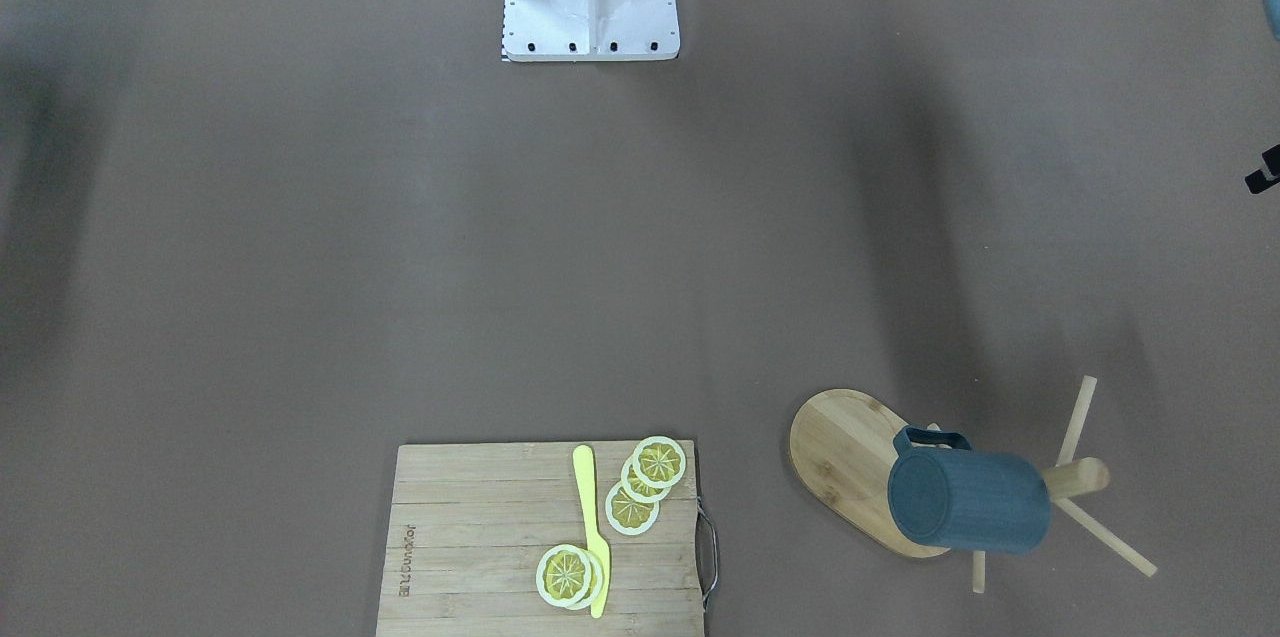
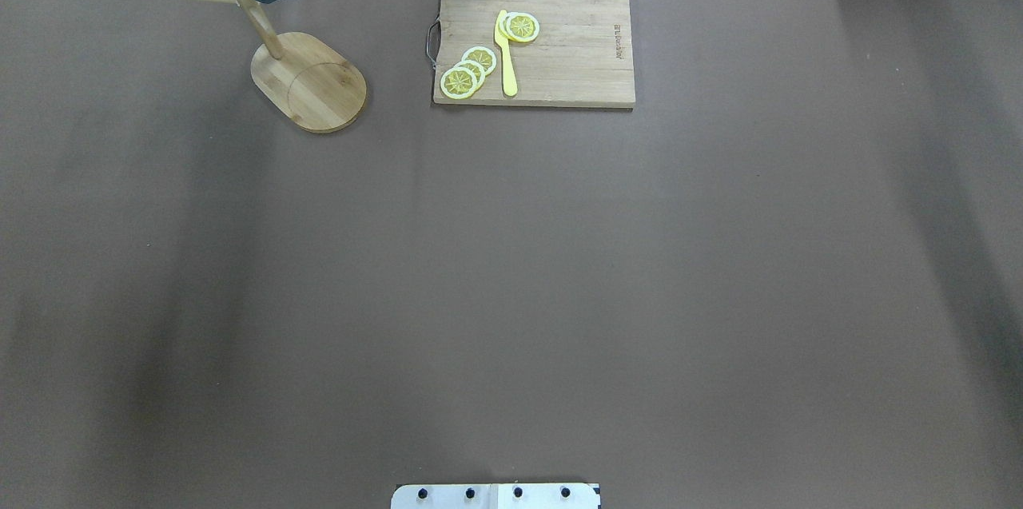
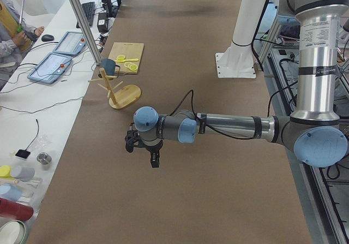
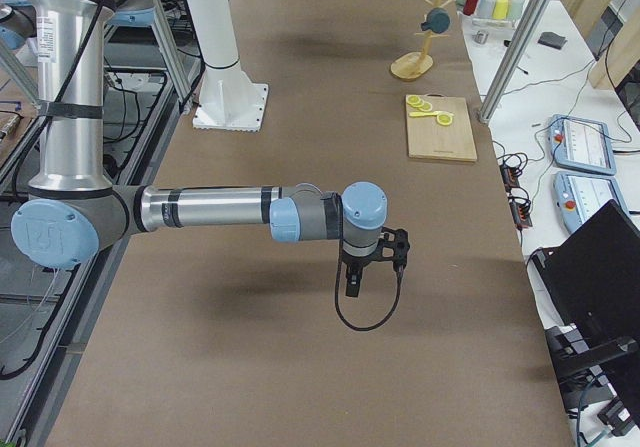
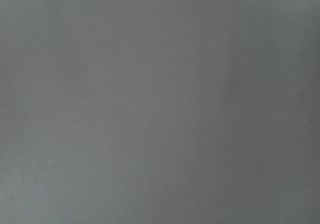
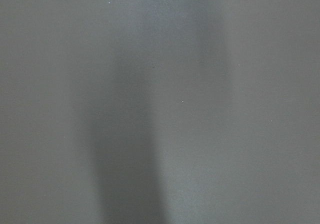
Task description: Hang cup on storage rack
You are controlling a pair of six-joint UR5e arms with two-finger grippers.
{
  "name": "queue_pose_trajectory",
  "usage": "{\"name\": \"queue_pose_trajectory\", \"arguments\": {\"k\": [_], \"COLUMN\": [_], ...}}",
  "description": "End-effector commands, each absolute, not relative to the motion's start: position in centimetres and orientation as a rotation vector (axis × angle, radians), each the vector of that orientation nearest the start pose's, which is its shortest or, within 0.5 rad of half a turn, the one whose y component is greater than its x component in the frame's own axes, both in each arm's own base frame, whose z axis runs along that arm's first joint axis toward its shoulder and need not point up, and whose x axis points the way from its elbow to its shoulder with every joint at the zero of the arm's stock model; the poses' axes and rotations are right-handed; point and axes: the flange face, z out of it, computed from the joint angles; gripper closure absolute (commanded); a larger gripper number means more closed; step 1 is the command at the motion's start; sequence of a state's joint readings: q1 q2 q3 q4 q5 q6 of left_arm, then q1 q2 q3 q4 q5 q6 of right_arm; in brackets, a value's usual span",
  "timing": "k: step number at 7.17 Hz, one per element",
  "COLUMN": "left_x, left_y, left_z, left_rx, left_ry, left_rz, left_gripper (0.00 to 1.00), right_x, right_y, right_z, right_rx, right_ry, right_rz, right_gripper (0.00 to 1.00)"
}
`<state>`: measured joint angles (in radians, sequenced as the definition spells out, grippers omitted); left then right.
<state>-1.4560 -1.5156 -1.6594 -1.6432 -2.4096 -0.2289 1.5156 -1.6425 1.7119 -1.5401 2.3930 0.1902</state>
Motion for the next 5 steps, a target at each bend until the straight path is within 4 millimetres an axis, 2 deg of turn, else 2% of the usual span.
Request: {"name": "queue_pose_trajectory", "arguments": {"k": [1,5], "left_x": [-0.43,-0.42], "left_y": [-47.84,-47.94], "left_z": [62.91,62.91], "left_rx": [-0.044,-0.039], "left_ry": [0.843,0.844], "left_rz": [-0.063,-0.061], "left_gripper": [0.02,0.02], "right_x": [3.37,3.43], "right_y": [-47.07,-47.27], "right_z": [61.54,61.33], "right_rx": [-0.006,-0.001], "right_ry": [-0.827,-0.828], "right_rz": [0.085,0.084], "right_gripper": [0.0,0.0]}}
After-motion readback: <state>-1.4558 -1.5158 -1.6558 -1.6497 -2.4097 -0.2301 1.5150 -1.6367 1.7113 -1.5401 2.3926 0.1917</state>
